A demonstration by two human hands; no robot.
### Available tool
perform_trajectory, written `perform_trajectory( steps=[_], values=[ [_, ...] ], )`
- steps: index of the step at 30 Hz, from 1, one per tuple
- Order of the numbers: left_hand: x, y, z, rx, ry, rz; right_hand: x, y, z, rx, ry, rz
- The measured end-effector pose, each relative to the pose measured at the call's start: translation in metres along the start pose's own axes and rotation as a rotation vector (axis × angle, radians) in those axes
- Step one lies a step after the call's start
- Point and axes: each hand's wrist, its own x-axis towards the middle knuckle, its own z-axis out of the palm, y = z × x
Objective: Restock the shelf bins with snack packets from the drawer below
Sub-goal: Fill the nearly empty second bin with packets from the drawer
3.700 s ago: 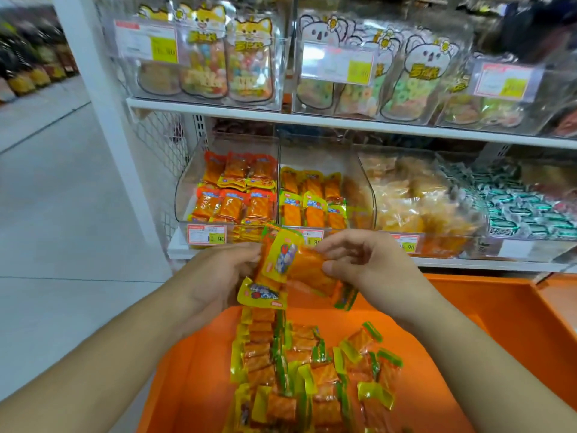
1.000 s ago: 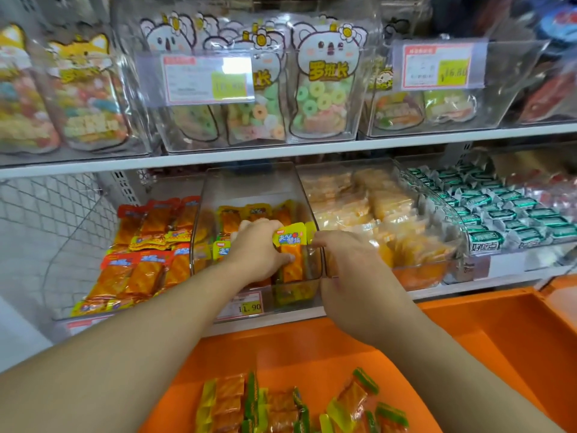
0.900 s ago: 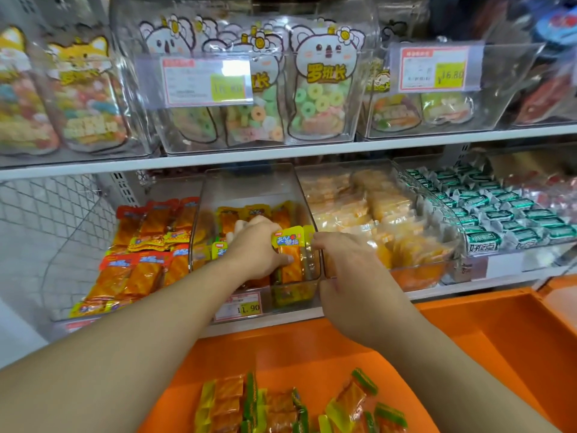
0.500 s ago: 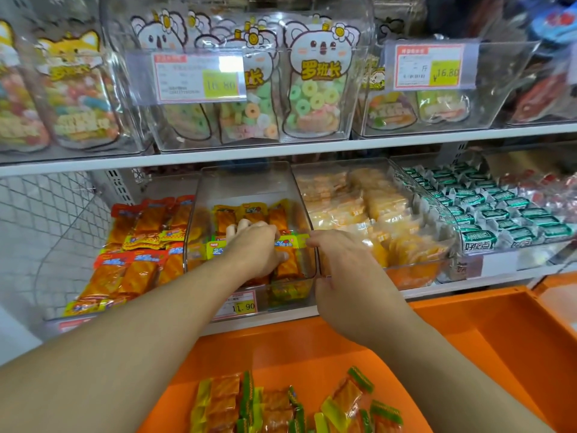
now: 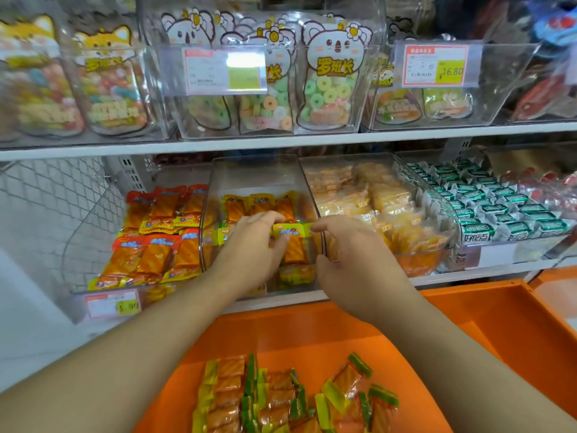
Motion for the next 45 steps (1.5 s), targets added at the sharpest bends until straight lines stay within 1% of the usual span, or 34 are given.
perform_trajectory(
  steps=[3, 5, 8, 11, 14, 16, 17, 20, 23, 28, 31, 35, 38, 40, 42, 45],
  values=[
    [-0.052, 0.005, -0.021, -0.144, 0.014, 0.058, -0.01, -0.011, 0.001, 0.015, 0.016, -0.092],
    [-0.094, 0.004, -0.03, -0.244, -0.025, 0.06, -0.022, -0.016, 0.008, 0.037, -0.038, -0.111],
    [-0.151, -0.019, -0.02, -0.339, -0.118, -0.074, -0.043, -0.018, 0.034, 0.026, -0.215, -0.073],
    [-0.191, -0.062, 0.017, -0.27, -0.246, -0.221, -0.064, -0.007, 0.081, -0.061, -0.494, -0.003],
    [-0.217, -0.106, 0.057, -0.217, -0.336, -0.321, -0.087, 0.012, 0.132, -0.22, -0.749, 0.081],
    [-0.228, -0.13, 0.081, -0.151, -0.389, -0.38, -0.1, 0.028, 0.16, -0.28, -0.852, 0.134],
    [-0.232, -0.141, 0.092, -0.121, -0.412, -0.403, -0.106, 0.036, 0.174, -0.278, -0.875, 0.172],
    [-0.238, -0.17, 0.119, -0.101, -0.474, -0.467, -0.121, 0.055, 0.212, -0.245, -0.882, 0.298],
    [-0.234, -0.198, 0.143, -0.115, -0.527, -0.509, -0.131, 0.072, 0.252, -0.199, -0.889, 0.369],
    [-0.234, -0.233, 0.176, -0.067, -0.616, -0.529, -0.13, 0.085, 0.295, -0.199, -0.866, 0.357],
    [-0.234, -0.242, 0.19, -0.026, -0.584, -0.542, -0.127, 0.094, 0.314, -0.203, -0.858, 0.345],
    [-0.233, -0.244, 0.197, -0.024, -0.584, -0.532, -0.129, 0.099, 0.328, -0.289, -0.793, 0.352],
    [-0.232, -0.241, 0.2, -0.024, -0.586, -0.532, -0.132, 0.102, 0.332, -0.33, -0.776, 0.334],
    [-0.232, -0.237, 0.199, -0.035, -0.577, -0.532, -0.132, 0.104, 0.332, -0.335, -0.77, 0.357],
    [-0.232, -0.235, 0.198, -0.073, -0.59, -0.557, -0.131, 0.103, 0.33, -0.304, -0.761, 0.402],
    [-0.231, -0.232, 0.195, -0.137, -0.635, -0.621, -0.126, 0.101, 0.329, -0.146, -0.754, 0.499]
  ],
)
